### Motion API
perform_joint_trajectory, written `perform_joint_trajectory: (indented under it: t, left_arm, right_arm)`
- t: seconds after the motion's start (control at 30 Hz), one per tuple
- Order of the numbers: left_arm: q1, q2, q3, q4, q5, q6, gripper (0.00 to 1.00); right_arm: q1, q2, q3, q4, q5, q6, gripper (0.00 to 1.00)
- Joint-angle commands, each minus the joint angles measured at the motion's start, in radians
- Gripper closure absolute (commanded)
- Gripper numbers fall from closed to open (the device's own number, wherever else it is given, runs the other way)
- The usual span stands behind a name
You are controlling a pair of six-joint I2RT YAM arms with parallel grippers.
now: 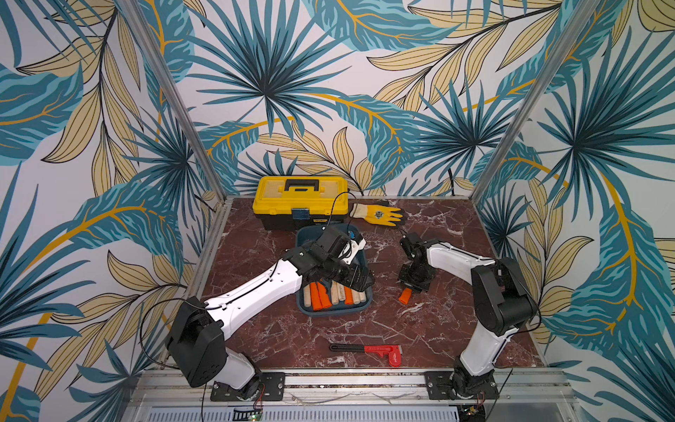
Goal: Put small sickles into storage boxes
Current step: Pick up the sickle at the center of the board.
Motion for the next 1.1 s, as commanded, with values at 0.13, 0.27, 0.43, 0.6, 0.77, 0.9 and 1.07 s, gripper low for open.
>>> perform_joint_trajectory:
  t: [0.13,0.27,0.43,0.6,0.77,0.9,1.07]
  left_arm:
    - [0.005,-0.021,0.003,-0.010,0.006,0.008,0.01]
    - [0.005,-0.024,-0.004,-0.010,0.006,0.004,0.01]
    - [0.004,-0.034,-0.006,-0.010,-0.004,0.002,0.01]
    - [0.005,-0.046,-0.002,-0.009,-0.015,0.000,0.01]
    - [0.004,-0.067,-0.006,-0.010,-0.024,0.000,0.00]
    - [0.005,-0.101,-0.019,-0.010,-0.052,0.005,0.01]
    - [0.005,-0.154,-0.043,-0.009,-0.089,0.000,0.01]
  right_arm:
    - [0.010,-0.043,-0.061,-0.022,0.027,-0.011,1.00]
    - [0.022,-0.096,-0.058,-0.061,0.044,-0.024,1.00]
    - [0.042,-0.144,-0.053,-0.099,0.063,-0.034,1.00]
    - [0.058,-0.185,-0.047,-0.124,0.066,-0.037,1.00]
    - [0.075,-0.206,-0.018,-0.151,0.071,-0.052,1.00]
    - [0.089,-0.213,0.014,-0.171,0.067,-0.063,1.00]
    - [0.102,-0.208,0.055,-0.188,0.060,-0.078,1.00]
